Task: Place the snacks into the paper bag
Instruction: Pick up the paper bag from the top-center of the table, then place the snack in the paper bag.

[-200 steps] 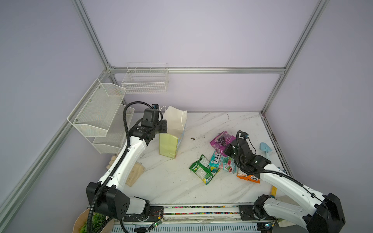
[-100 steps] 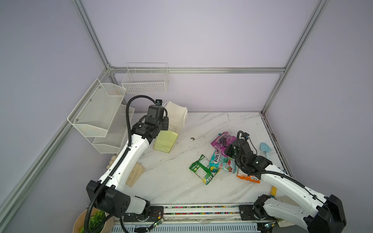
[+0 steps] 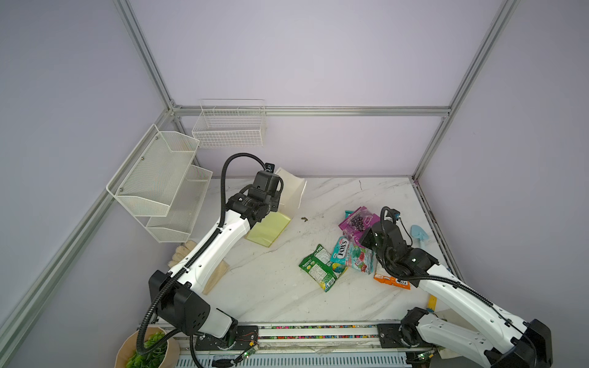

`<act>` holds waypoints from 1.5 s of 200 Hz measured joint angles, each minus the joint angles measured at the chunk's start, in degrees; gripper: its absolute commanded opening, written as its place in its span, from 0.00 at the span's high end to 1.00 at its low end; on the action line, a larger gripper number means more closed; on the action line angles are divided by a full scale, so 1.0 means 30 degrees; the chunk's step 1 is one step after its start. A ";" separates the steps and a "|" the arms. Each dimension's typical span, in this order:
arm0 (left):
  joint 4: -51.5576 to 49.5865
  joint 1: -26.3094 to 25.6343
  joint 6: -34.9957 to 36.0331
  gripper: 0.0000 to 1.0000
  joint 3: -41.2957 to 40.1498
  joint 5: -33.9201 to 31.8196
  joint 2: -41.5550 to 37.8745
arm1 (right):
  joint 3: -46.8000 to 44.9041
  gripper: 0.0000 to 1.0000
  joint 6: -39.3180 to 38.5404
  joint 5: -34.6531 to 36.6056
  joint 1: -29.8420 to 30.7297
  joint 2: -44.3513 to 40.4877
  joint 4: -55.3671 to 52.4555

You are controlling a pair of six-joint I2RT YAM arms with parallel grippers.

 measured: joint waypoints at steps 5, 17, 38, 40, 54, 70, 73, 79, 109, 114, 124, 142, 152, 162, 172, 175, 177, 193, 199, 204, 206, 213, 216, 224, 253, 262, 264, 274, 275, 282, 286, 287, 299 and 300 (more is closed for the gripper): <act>-0.0007 -0.0117 -0.0066 1.00 -0.0007 -0.0066 0.0000 | 0.0175 1.00 -0.0102 0.0029 0.0000 -0.0087 -0.0175; 0.0080 -0.0459 -0.0175 1.00 -0.0146 -0.0262 -0.0036 | 0.0699 1.00 -0.0350 0.0080 0.0000 -0.0313 -0.0692; 0.0153 -0.1129 -0.0299 1.00 -0.0503 -0.0758 -0.0146 | 0.2011 1.00 -0.0809 0.0401 0.0000 -0.0947 -0.1413; 0.0146 -0.1195 -0.0299 1.00 -0.0525 -0.0809 -0.0160 | 0.2164 1.00 -0.0860 0.0452 0.0000 -0.1013 -0.1501; 0.0168 -0.1552 -0.0364 1.00 -0.0641 -0.1093 -0.0189 | 0.3330 1.00 -0.1246 0.0794 0.0000 -0.1464 -0.1807; 0.0175 -0.1880 -0.0488 1.00 -0.0678 -0.1268 -0.0189 | 0.4590 1.00 -0.1676 0.1071 0.0000 -0.1829 -0.1923; 0.0197 -0.1916 -0.0517 1.00 -0.0692 -0.1290 -0.0189 | 0.4860 1.00 -0.1785 0.1144 0.0000 -0.1887 -0.1953; 0.0226 -0.1996 -0.0597 1.00 -0.0750 -0.1370 -0.0211 | 0.5311 1.00 -0.1960 0.1224 0.0000 -0.1938 -0.1960; 0.0291 -0.2331 -0.0787 1.00 -0.0918 -0.1625 -0.0255 | 0.7118 1.00 -0.2790 0.1268 0.0000 -0.1821 -0.1953; 0.0291 -0.2375 -0.0889 1.00 -0.0918 -0.1639 -0.0255 | 0.7380 1.00 -0.2914 0.1217 0.0000 -0.1712 -0.1953; 0.0299 -0.2506 -0.1013 1.00 -0.0933 -0.1698 -0.0255 | 0.8021 1.00 -0.3118 0.1078 0.0000 -0.1406 -0.1945; 0.0306 -0.2761 -0.1290 1.00 -0.0998 -0.1785 -0.0255 | 0.9107 1.00 -0.3424 0.0495 0.0000 -0.0605 -0.1865; 0.0321 -0.2878 -0.1392 1.00 -0.1027 -0.1836 -0.0255 | 0.9602 1.00 -0.3504 0.0087 0.0000 -0.0182 -0.1727; 0.0357 -0.2994 -0.1464 1.00 -0.1078 -0.1872 -0.0255 | 1.0047 1.00 -0.3585 -0.0423 0.0000 0.0291 -0.1530; 0.0364 -0.3104 -0.1486 1.00 -0.1151 -0.1909 -0.0255 | 1.0426 1.00 -0.3643 -0.0976 0.0000 0.0765 -0.1275; 0.0379 -0.3126 -0.1501 1.00 -0.1173 -0.1916 -0.0255 | 1.0520 1.00 -0.3650 -0.1129 0.0000 0.0889 -0.1231; 0.0386 -0.3140 -0.1501 1.00 -0.1195 -0.1916 -0.0255 | 1.0564 1.00 -0.3650 -0.1217 0.0000 0.0940 -0.1188; 0.0415 -0.3279 -0.1588 1.00 -0.1253 -0.1967 -0.0255 | 1.0928 1.00 -0.3650 -0.2047 0.0000 0.1566 -0.0838; 0.0430 -0.3351 -0.1647 1.00 -0.1268 -0.1982 -0.0255 | 1.1009 1.00 -0.3636 -0.2375 0.0000 0.1785 -0.0692; 0.0437 -0.3373 -0.1676 1.00 -0.1290 -0.1996 -0.0277 | 1.1060 1.00 -0.3621 -0.2637 0.0000 0.1931 -0.0612; 0.0437 -0.3388 -0.1727 1.00 -0.1290 -0.1996 -0.0291 | 1.1081 1.00 -0.3621 -0.2747 0.0000 0.2004 -0.0561; 0.0444 -0.3453 -0.1792 1.00 -0.1326 -0.2004 -0.0328 | 1.1154 1.00 -0.3606 -0.3096 0.0000 0.2208 -0.0415; 0.0437 -0.3475 -0.1800 1.00 -0.1341 -0.2011 -0.0350 | 1.1169 1.00 -0.3599 -0.3206 0.0000 0.2288 -0.0350; 0.0444 -0.3504 -0.1836 1.00 -0.1392 -0.2025 -0.0401 | 1.1242 1.00 -0.3592 -0.3555 0.0022 0.2521 -0.0233; 0.0474 -0.3599 -0.1953 1.00 -0.1472 -0.2033 -0.0481 | 1.1788 1.00 -0.3541 -0.4452 0.0182 0.3359 -0.0146; 0.0474 -0.3606 -0.1953 1.00 -0.1501 -0.2033 -0.0481 | 1.1956 1.00 -0.3541 -0.4714 0.0248 0.3570 -0.0066; 0.0474 -0.3614 -0.1953 1.00 -0.1501 -0.2033 -0.0481 | 1.2007 1.00 -0.3541 -0.4736 0.0255 0.3636 -0.0058; 0.0488 -0.3614 -0.1974 1.00 -0.1501 -0.2033 -0.0481 | 1.2160 1.00 -0.3534 -0.4932 0.0372 0.3832 0.0080; 0.0488 -0.3614 -0.1974 1.00 -0.1501 -0.2033 -0.0481 | 1.2167 1.00 -0.3534 -0.4940 0.0379 0.3854 0.0095; 0.0495 -0.3614 -0.2004 1.00 -0.1501 -0.2033 -0.0488 | 1.2225 1.00 -0.3526 -0.5078 0.0503 0.3993 0.0226; 0.0503 -0.3614 -0.2011 1.00 -0.1501 -0.2025 -0.0488 | 1.2254 1.00 -0.3519 -0.5166 0.0568 0.4036 0.0255; 0.0503 -0.3614 -0.2011 1.00 -0.1501 -0.2033 -0.0488 | 1.2269 1.00 -0.3512 -0.5173 0.0612 0.4073 0.0277; 0.0503 -0.3614 -0.2106 1.00 -0.1501 -0.2025 -0.0488 | 1.2305 1.00 -0.3461 -0.5275 0.0947 0.4320 0.0423; 0.0503 -0.3614 -0.2113 1.00 -0.1501 -0.2025 -0.0488 | 1.2305 1.00 -0.3461 -0.5275 0.0984 0.4350 0.0437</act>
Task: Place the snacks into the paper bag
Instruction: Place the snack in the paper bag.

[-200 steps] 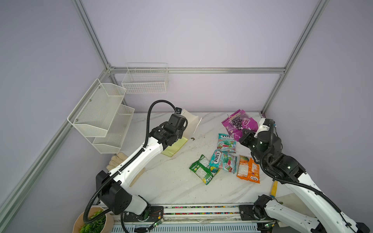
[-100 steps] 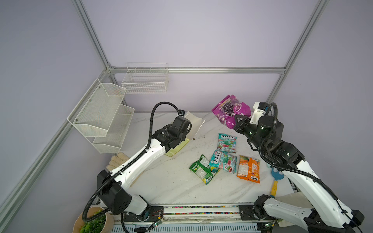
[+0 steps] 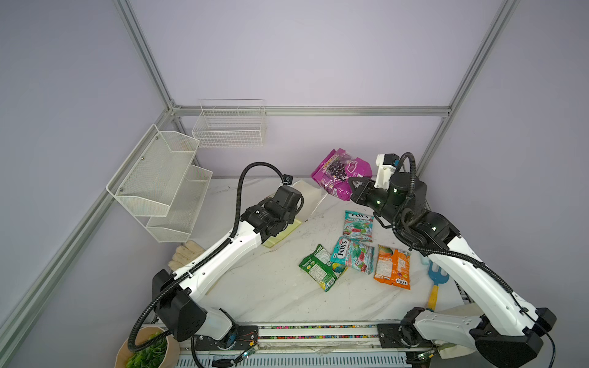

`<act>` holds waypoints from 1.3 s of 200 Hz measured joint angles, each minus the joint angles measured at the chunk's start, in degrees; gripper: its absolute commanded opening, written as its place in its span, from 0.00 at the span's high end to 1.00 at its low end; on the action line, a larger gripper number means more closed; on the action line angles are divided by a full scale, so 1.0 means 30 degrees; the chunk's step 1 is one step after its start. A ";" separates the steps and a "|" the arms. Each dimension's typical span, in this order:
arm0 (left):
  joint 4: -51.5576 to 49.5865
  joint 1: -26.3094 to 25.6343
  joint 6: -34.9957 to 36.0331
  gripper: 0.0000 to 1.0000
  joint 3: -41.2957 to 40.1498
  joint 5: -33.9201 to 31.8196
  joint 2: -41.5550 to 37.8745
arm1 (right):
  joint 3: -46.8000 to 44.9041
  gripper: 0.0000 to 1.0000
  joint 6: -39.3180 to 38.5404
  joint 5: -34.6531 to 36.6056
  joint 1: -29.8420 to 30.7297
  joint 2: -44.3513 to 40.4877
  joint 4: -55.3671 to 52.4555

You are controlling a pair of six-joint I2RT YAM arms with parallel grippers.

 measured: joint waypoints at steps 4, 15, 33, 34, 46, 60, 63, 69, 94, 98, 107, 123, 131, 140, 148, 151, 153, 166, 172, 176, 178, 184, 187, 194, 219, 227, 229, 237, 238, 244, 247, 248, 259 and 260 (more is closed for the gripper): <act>0.0007 0.0000 -0.0036 1.00 0.0000 0.0000 0.0000 | 0.0007 1.00 0.0007 0.0015 0.0146 0.0095 0.0044; 0.0007 0.0000 -0.0189 1.00 0.0000 0.0015 0.0000 | 0.0007 1.00 0.0007 0.0066 0.0634 0.0415 0.0080; 0.0029 0.0000 -0.0321 1.00 0.0000 0.0058 0.0000 | 0.0000 1.00 0.0000 0.0175 0.1472 0.0976 0.0036; 0.0029 0.0000 -0.0328 1.00 0.0000 0.0058 0.0000 | 0.0000 1.00 0.0000 0.0175 0.1508 0.0998 0.0036; 0.0051 0.0000 -0.0364 1.00 0.0000 0.0095 0.0000 | -0.0087 1.00 0.0000 0.0306 0.1953 0.1282 0.0044; 0.0058 0.0000 -0.0408 1.00 0.0000 0.0146 0.0000 | -0.0226 1.00 0.0007 0.0481 0.2368 0.1450 -0.0015; 0.0066 0.0000 -0.0430 1.00 0.0000 0.0153 0.0000 | -0.0255 1.00 0.0015 0.0525 0.2433 0.1472 -0.0036; 0.0066 0.0000 -0.0495 1.00 0.0000 0.0189 0.0000 | -0.0255 1.00 0.0015 0.0605 0.2521 0.1515 -0.0109; 0.0095 0.0000 -0.0685 1.00 0.0000 0.0262 0.0000 | -0.0255 1.00 0.0117 0.1319 0.2645 0.1530 -0.0284; 0.0102 0.0000 -0.0685 1.00 0.0000 0.0277 0.0000 | -0.0255 1.00 0.0138 0.1486 0.2659 0.1530 -0.0291; 0.0131 0.0000 -0.0692 1.00 0.0000 0.0291 0.0000 | -0.0291 1.00 0.0189 0.1814 0.2696 0.1530 -0.0306; 0.0168 0.0000 -0.0692 1.00 0.0000 0.0313 0.0000 | -0.0466 1.00 0.0233 0.2324 0.2725 0.1523 -0.0342; 0.0182 0.0000 -0.0692 1.00 0.0000 0.0335 0.0000 | -0.0525 1.00 0.0248 0.2463 0.2739 0.1530 -0.0459; 0.0197 0.0000 -0.0699 1.00 0.0000 0.0350 0.0000 | -0.0590 1.00 0.0270 0.2543 0.2747 0.1537 -0.0619; 0.0197 0.0000 -0.0707 1.00 0.0000 0.0357 0.0000 | -0.0590 1.00 0.0270 0.2557 0.2769 0.1581 -0.0794; 0.0197 -0.0007 -0.0714 1.00 0.0000 0.0364 0.0000 | -0.0590 1.00 0.0270 0.2557 0.2790 0.1610 -0.0823; 0.0197 0.0000 -0.0714 1.00 0.0000 0.0364 0.0000 | -0.0590 1.00 0.0270 0.2557 0.2798 0.1632 -0.0845; 0.0204 0.0000 -0.0758 1.00 0.0000 0.0423 0.0000 | -0.0576 1.00 0.0255 0.2572 0.2907 0.1858 -0.0882; 0.0197 0.0000 -0.0772 1.00 0.0000 0.0437 0.0000 | -0.0568 1.00 0.0240 0.2586 0.2987 0.2011 -0.0896; 0.0197 0.0000 -0.0780 1.00 0.0000 0.0452 0.0000 | -0.0568 1.00 0.0219 0.2579 0.3038 0.2135 -0.0903; 0.0204 0.0000 -0.0787 1.00 0.0000 0.0459 0.0000 | -0.0568 1.00 0.0204 0.2586 0.3075 0.2200 -0.0903; 0.0204 0.0000 -0.0831 1.00 0.0000 0.0488 0.0000 | -0.0539 1.00 0.0182 0.2586 0.3169 0.2390 -0.0962; 0.0204 0.0000 -0.0831 1.00 0.0000 0.0488 0.0000 | -0.0525 1.00 0.0175 0.2586 0.3213 0.2492 -0.0991; 0.0204 -0.0007 -0.0838 1.00 0.0000 0.0495 0.0000 | -0.0423 1.00 0.0124 0.2594 0.3330 0.2776 -0.1144; 0.0204 0.0000 -0.0852 1.00 0.0000 0.0517 0.0000 | 0.0255 1.00 -0.0109 0.2659 0.3738 0.3825 -0.1902; 0.0211 0.0000 -0.0860 1.00 0.0000 0.0525 0.0000 | 0.0525 1.00 -0.0219 0.2688 0.3840 0.4153 -0.2062; 0.0211 0.0000 -0.0860 1.00 -0.0007 0.0532 0.0000 | 0.0583 1.00 -0.0255 0.2688 0.3861 0.4226 -0.2098; 0.0240 0.0000 -0.0874 1.00 -0.0044 0.0554 -0.0058 | 0.0772 1.00 -0.0321 0.2688 0.3949 0.4481 -0.2186; 0.0248 0.0000 -0.0874 1.00 -0.0051 0.0561 -0.0066 | 0.0801 1.00 -0.0328 0.2688 0.3956 0.4517 -0.2193; 0.0248 -0.0007 -0.0882 1.00 -0.0124 0.0590 -0.0153 | 0.0874 1.00 -0.0364 0.2688 0.4007 0.4648 -0.2244; 0.0240 -0.0007 -0.0889 1.00 -0.0168 0.0597 -0.0219 | 0.0911 1.00 -0.0379 0.2688 0.4022 0.4685 -0.2266; 0.0240 0.0000 -0.0889 1.00 -0.0175 0.0597 -0.0233 | 0.0933 1.00 -0.0386 0.2688 0.4029 0.4714 -0.2273; 0.0204 0.0000 -0.0903 1.00 -0.0299 0.0656 -0.0525 | 0.1049 1.00 -0.0452 0.2688 0.4051 0.4852 -0.2375; 0.0204 0.0000 -0.0903 1.00 -0.0306 0.0663 -0.0539 | 0.1049 1.00 -0.0452 0.2688 0.4051 0.4860 -0.2390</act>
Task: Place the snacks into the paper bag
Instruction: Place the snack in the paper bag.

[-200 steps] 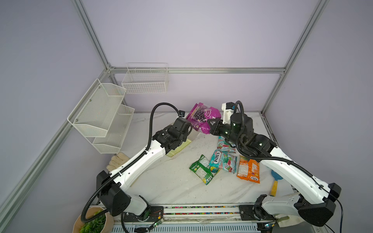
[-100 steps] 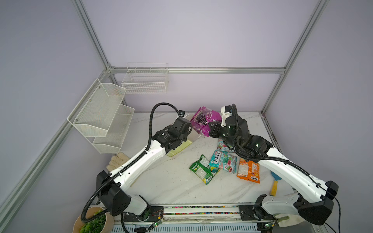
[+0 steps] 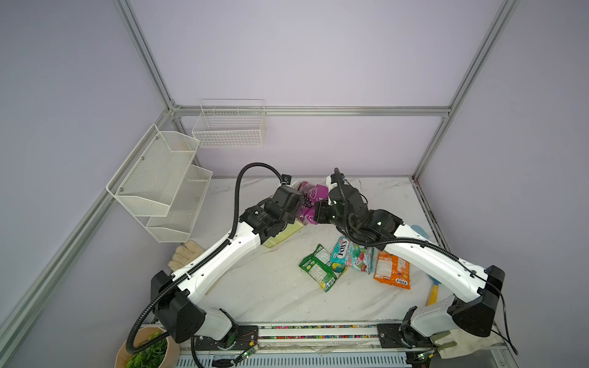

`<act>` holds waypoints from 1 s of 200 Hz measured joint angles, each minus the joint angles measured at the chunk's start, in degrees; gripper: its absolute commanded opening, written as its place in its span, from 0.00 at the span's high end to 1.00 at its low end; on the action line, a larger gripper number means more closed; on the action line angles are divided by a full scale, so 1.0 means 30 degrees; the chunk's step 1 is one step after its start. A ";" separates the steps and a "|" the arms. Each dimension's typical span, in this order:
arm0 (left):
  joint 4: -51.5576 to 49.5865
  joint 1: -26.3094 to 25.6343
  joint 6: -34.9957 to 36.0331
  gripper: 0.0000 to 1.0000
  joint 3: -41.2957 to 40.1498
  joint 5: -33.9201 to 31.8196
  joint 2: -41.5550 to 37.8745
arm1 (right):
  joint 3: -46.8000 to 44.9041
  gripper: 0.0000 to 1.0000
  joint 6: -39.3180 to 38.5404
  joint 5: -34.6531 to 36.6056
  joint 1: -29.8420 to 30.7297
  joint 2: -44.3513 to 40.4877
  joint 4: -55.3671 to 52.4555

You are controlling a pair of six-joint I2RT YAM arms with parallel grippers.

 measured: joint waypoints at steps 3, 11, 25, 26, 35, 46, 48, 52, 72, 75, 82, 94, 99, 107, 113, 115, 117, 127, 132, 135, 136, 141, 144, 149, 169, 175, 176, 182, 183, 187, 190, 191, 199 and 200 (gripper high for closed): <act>-0.0015 0.0000 -0.0007 1.00 -0.0022 0.0007 -0.0073 | 0.0029 1.00 -0.0007 0.0007 0.0000 0.0036 -0.0015; -0.0066 0.0000 -0.0051 1.00 -0.0066 0.0058 -0.0248 | 0.0102 1.00 -0.0073 0.0007 0.0000 0.0102 -0.0066; -0.0087 0.0000 -0.0153 1.00 -0.0073 0.0219 -0.0423 | 0.0372 1.00 -0.0175 0.0029 0.0000 0.0313 -0.0182; -0.0087 0.0000 -0.0160 1.00 -0.0073 0.0226 -0.0430 | 0.0401 1.00 -0.0189 0.0029 0.0000 0.0335 -0.0182; -0.0080 -0.0007 -0.0262 1.00 -0.0080 0.0313 -0.0481 | 0.0561 1.00 -0.0248 0.0044 0.0000 0.0495 -0.0197; -0.0036 -0.0007 -0.0291 1.00 -0.0153 0.0342 -0.0517 | 0.0707 1.00 -0.0306 0.0036 0.0000 0.0692 -0.0189; -0.0029 -0.0007 -0.0299 1.00 -0.0175 0.0342 -0.0517 | 0.0707 1.00 -0.0328 0.0036 0.0000 0.0721 -0.0189; -0.0022 -0.0007 -0.0299 1.00 -0.0219 0.0350 -0.0532 | 0.0729 1.00 -0.0342 0.0029 0.0000 0.0787 -0.0197; -0.0007 -0.0007 -0.0306 1.00 -0.0364 0.0393 -0.0546 | 0.0882 1.00 -0.0372 -0.0058 0.0000 0.1158 -0.0262; 0.0000 -0.0007 -0.0313 1.00 -0.0364 0.0393 -0.0546 | 0.0896 1.00 -0.0372 -0.0087 0.0000 0.1202 -0.0277; 0.0029 -0.0007 -0.0357 1.00 -0.0372 0.0401 -0.0568 | 0.0940 1.00 -0.0379 -0.0117 0.0000 0.1326 -0.0313; 0.0022 -0.0007 -0.0430 1.00 -0.0401 0.0408 -0.0627 | 0.1078 1.00 -0.0401 -0.0197 0.0000 0.1581 -0.0437; 0.0022 -0.0007 -0.0444 1.00 -0.0423 0.0408 -0.0656 | 0.1151 1.00 -0.0415 -0.0233 0.0000 0.1705 -0.0488; 0.0051 -0.0007 -0.0452 1.00 -0.0481 0.0415 -0.0699 | 0.1268 1.00 -0.0430 -0.0299 0.0000 0.1923 -0.0554; 0.0073 -0.0007 -0.0459 1.00 -0.0525 0.0423 -0.0736 | 0.1304 1.00 -0.0437 -0.0357 0.0000 0.2062 -0.0561; 0.0087 -0.0007 -0.0459 1.00 -0.0554 0.0423 -0.0743 | 0.1311 1.00 -0.0444 -0.0386 0.0000 0.2091 -0.0568; 0.0095 -0.0007 -0.0459 1.00 -0.0568 0.0423 -0.0758 | 0.1311 1.00 -0.0444 -0.0401 0.0000 0.2135 -0.0568; 0.0124 -0.0007 -0.0474 1.00 -0.0634 0.0437 -0.0801 | 0.1311 1.00 -0.0452 -0.0503 0.0000 0.2317 -0.0576; 0.0153 -0.0007 -0.0481 1.00 -0.0663 0.0459 -0.0831 | 0.1311 1.00 -0.0466 -0.0554 0.0000 0.2397 -0.0583; 0.0153 -0.0007 -0.0488 1.00 -0.0678 0.0474 -0.0845 | 0.1311 1.00 -0.0481 -0.0576 0.0000 0.2426 -0.0583; 0.0153 -0.0007 -0.0488 1.00 -0.0678 0.0474 -0.0845 | 0.1311 1.00 -0.0481 -0.0583 0.0000 0.2433 -0.0583; 0.0160 -0.0015 -0.0495 1.00 -0.0692 0.0481 -0.0874 | 0.1311 1.00 -0.0488 -0.0619 0.0000 0.2499 -0.0597; 0.0160 -0.0015 -0.0495 1.00 -0.0692 0.0488 -0.0874 | 0.1311 1.00 -0.0488 -0.0641 0.0000 0.2528 -0.0597; 0.0168 -0.0022 -0.0503 1.00 -0.0692 0.0488 -0.0882 | 0.1311 1.00 -0.0488 -0.0670 0.0000 0.2557 -0.0597; 0.0233 -0.0022 -0.0510 1.00 -0.0692 0.0532 -0.0882 | 0.1311 1.00 -0.0488 -0.0758 0.0000 0.2608 -0.0583; 0.0248 -0.0022 -0.0532 1.00 -0.0692 0.0539 -0.0882 | 0.1311 1.00 -0.0495 -0.0765 0.0000 0.2616 -0.0576; 0.0248 -0.0022 -0.0539 1.00 -0.0692 0.0539 -0.0882 | 0.1311 1.00 -0.0495 -0.0765 0.0000 0.2616 -0.0576; 0.0262 -0.0022 -0.0576 1.00 -0.0692 0.0554 -0.0882 | 0.1311 1.00 -0.0495 -0.0772 0.0000 0.2637 -0.0568; 0.0270 -0.0022 -0.0583 1.00 -0.0692 0.0554 -0.0882 | 0.1311 1.00 -0.0495 -0.0772 0.0000 0.2637 -0.0561; 0.0270 -0.0022 -0.0597 1.00 -0.0692 0.0561 -0.0882 | 0.1311 1.00 -0.0495 -0.0780 0.0000 0.2674 -0.0568; 0.0270 -0.0022 -0.0605 1.00 -0.0692 0.0568 -0.0882 | 0.1311 1.00 -0.0495 -0.0780 0.0000 0.2688 -0.0561; 0.0270 -0.0022 -0.0612 1.00 -0.0692 0.0568 -0.0882 | 0.1311 1.00 -0.0495 -0.0787 0.0000 0.2703 -0.0561; 0.0277 -0.0022 -0.0627 1.00 -0.0692 0.0590 -0.0882 | 0.1311 1.00 -0.0495 -0.0816 0.0000 0.2783 -0.0554; 0.0277 -0.0022 -0.0627 1.00 -0.0692 0.0597 -0.0882 | 0.1311 1.00 -0.0488 -0.0816 0.0000 0.2798 -0.0554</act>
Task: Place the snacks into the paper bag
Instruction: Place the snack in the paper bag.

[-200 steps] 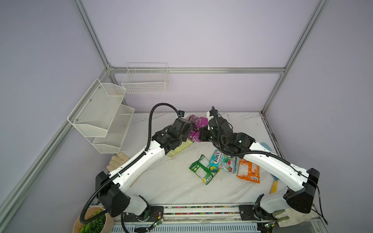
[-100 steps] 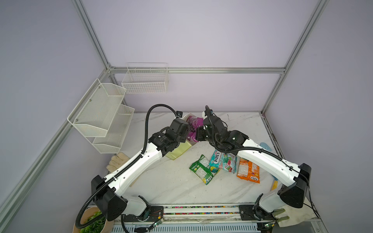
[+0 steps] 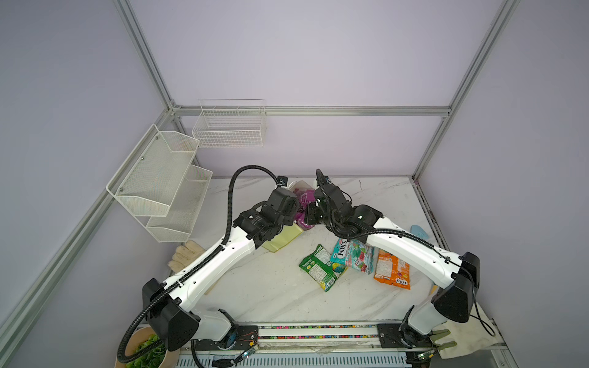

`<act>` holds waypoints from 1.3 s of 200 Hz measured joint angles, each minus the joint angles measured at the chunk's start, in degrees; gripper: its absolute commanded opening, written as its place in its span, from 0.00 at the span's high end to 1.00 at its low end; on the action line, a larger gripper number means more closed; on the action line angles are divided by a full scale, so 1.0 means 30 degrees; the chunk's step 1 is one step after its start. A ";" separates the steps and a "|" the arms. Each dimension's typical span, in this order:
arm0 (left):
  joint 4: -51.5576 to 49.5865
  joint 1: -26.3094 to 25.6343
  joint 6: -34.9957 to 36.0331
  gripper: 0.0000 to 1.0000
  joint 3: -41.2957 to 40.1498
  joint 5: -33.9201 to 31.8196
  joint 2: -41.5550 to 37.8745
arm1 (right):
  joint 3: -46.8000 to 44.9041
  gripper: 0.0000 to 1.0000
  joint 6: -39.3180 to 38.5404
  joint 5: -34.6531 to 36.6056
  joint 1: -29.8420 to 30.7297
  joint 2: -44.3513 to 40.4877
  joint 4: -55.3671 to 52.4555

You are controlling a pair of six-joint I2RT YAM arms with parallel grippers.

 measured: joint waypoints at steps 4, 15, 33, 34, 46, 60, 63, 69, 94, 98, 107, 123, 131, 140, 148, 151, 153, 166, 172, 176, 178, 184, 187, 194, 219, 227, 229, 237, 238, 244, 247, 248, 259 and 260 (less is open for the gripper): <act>0.0000 0.0000 -0.0007 1.00 0.0000 0.0015 0.0000 | 0.0000 1.00 0.0000 -0.0015 0.0000 0.0036 0.0000; 0.0007 0.0000 -0.0007 1.00 0.0000 0.0044 0.0000 | 0.0000 1.00 0.0000 -0.0066 0.0000 0.0233 0.0015; 0.0007 0.0000 -0.0007 1.00 0.0000 0.0080 0.0000 | 0.0000 1.00 0.0000 -0.0219 0.0000 0.0619 0.0124; 0.0007 0.0000 -0.0007 1.00 0.0000 0.0080 0.0000 | 0.0000 1.00 0.0000 -0.0233 0.0000 0.0648 0.0131; 0.0007 0.0000 -0.0015 1.00 0.0000 0.0087 0.0000 | 0.0000 1.00 0.0000 -0.0350 0.0000 0.0903 0.0168; 0.0015 0.0000 -0.0007 1.00 0.0000 0.0087 0.0000 | 0.0000 1.00 0.0000 -0.0474 0.0000 0.1166 0.0204; 0.0015 0.0000 -0.0007 1.00 -0.0007 0.0095 0.0000 | 0.0000 1.00 0.0000 -0.0488 0.0000 0.1209 0.0219; 0.0015 0.0000 -0.0007 1.00 -0.0007 0.0095 0.0000 | 0.0000 1.00 0.0000 -0.0525 0.0000 0.1297 0.0277; 0.0022 0.0000 -0.0015 1.00 -0.0007 0.0095 0.0000 | 0.0000 1.00 0.0022 -0.0605 0.0000 0.1654 0.0597; 0.0022 0.0000 -0.0007 1.00 -0.0007 0.0095 0.0000 | 0.0000 1.00 0.0029 -0.0634 0.0000 0.1727 0.0656; 0.0022 0.0000 -0.0015 1.00 -0.0007 0.0095 0.0000 | 0.0000 1.00 0.0073 -0.0678 0.0000 0.1865 0.0750; 0.0022 0.0000 -0.0015 1.00 -0.0007 0.0095 0.0000 | 0.0000 1.00 0.0138 -0.0758 0.0000 0.2076 0.0903; 0.0022 0.0000 -0.0015 1.00 -0.0007 0.0095 0.0000 | 0.0000 1.00 0.0160 -0.0801 0.0000 0.2164 0.0976; 0.0022 0.0000 -0.0015 1.00 -0.0007 0.0095 0.0000 | 0.0000 1.00 0.0204 -0.0823 0.0000 0.2259 0.1013; 0.0022 0.0000 -0.0015 1.00 -0.0007 0.0095 0.0000 | 0.0007 1.00 0.0219 -0.0852 0.0000 0.2331 0.1027; 0.0022 0.0000 -0.0015 1.00 -0.0007 0.0095 0.0000 | 0.0007 1.00 0.0226 -0.0860 0.0000 0.2339 0.1035; 0.0022 0.0000 -0.0015 1.00 -0.0007 0.0095 0.0000 | 0.0007 1.00 0.0233 -0.0867 0.0000 0.2361 0.1035; 0.0022 0.0000 -0.0015 1.00 -0.0007 0.0095 0.0000 | 0.0007 1.00 0.0299 -0.0867 0.0000 0.2441 0.1056; 0.0022 0.0000 -0.0015 1.00 -0.0007 0.0095 0.0000 | 0.0007 1.00 0.0313 -0.0867 0.0000 0.2470 0.1071; 0.0022 0.0000 -0.0015 1.00 -0.0007 0.0095 0.0000 | 0.0007 1.00 0.0328 -0.0867 0.0000 0.2484 0.1086; 0.0022 0.0000 -0.0015 1.00 -0.0007 0.0095 0.0000 | 0.0007 1.00 0.0335 -0.0867 0.0000 0.2499 0.1093; 0.0022 0.0000 -0.0015 1.00 -0.0007 0.0095 0.0000 | 0.0007 1.00 0.0357 -0.0867 0.0000 0.2521 0.1115; 0.0022 0.0000 -0.0007 1.00 -0.0007 0.0095 0.0000 | 0.0007 1.00 0.0364 -0.0867 0.0000 0.2543 0.1129; 0.0022 0.0000 -0.0015 1.00 -0.0007 0.0095 0.0000 | 0.0007 1.00 0.0372 -0.0860 0.0000 0.2579 0.1158; 0.0029 0.0000 -0.0015 1.00 -0.0007 0.0095 0.0000 | 0.0117 1.00 0.0393 -0.0874 0.0000 0.2805 0.1166; 0.0029 0.0000 -0.0015 1.00 -0.0007 0.0095 0.0000 | 0.0204 1.00 0.0415 -0.0860 0.0000 0.2929 0.1158; 0.0029 0.0000 -0.0007 1.00 -0.0007 0.0087 0.0000 | 0.0219 1.00 0.0423 -0.0860 0.0000 0.2951 0.1158; 0.0029 0.0000 -0.0015 1.00 -0.0007 0.0095 0.0000 | 0.0270 1.00 0.0437 -0.0860 0.0000 0.3038 0.1166; 0.0029 0.0000 -0.0007 1.00 -0.0007 0.0087 0.0000 | 0.0284 1.00 0.0437 -0.0860 0.0000 0.3053 0.1166; 0.0029 0.0000 -0.0007 1.00 -0.0007 0.0087 0.0000 | 0.0291 1.00 0.0437 -0.0867 0.0000 0.3089 0.1188; 0.0022 0.0000 -0.0007 1.00 -0.0007 0.0087 0.0000 | 0.0291 0.99 0.0437 -0.0867 0.0000 0.3104 0.1188; 0.0022 0.0000 -0.0015 1.00 -0.0007 0.0087 0.0000 | 0.0291 0.99 0.0444 -0.0867 0.0000 0.3118 0.1188; 0.0022 0.0000 -0.0015 1.00 -0.0007 0.0087 0.0000 | 0.0291 0.94 0.0444 -0.0867 0.0000 0.3126 0.1180; 0.0022 0.0000 -0.0007 1.00 -0.0007 0.0087 0.0000 | 0.0291 0.94 0.0444 -0.0867 0.0000 0.3126 0.1180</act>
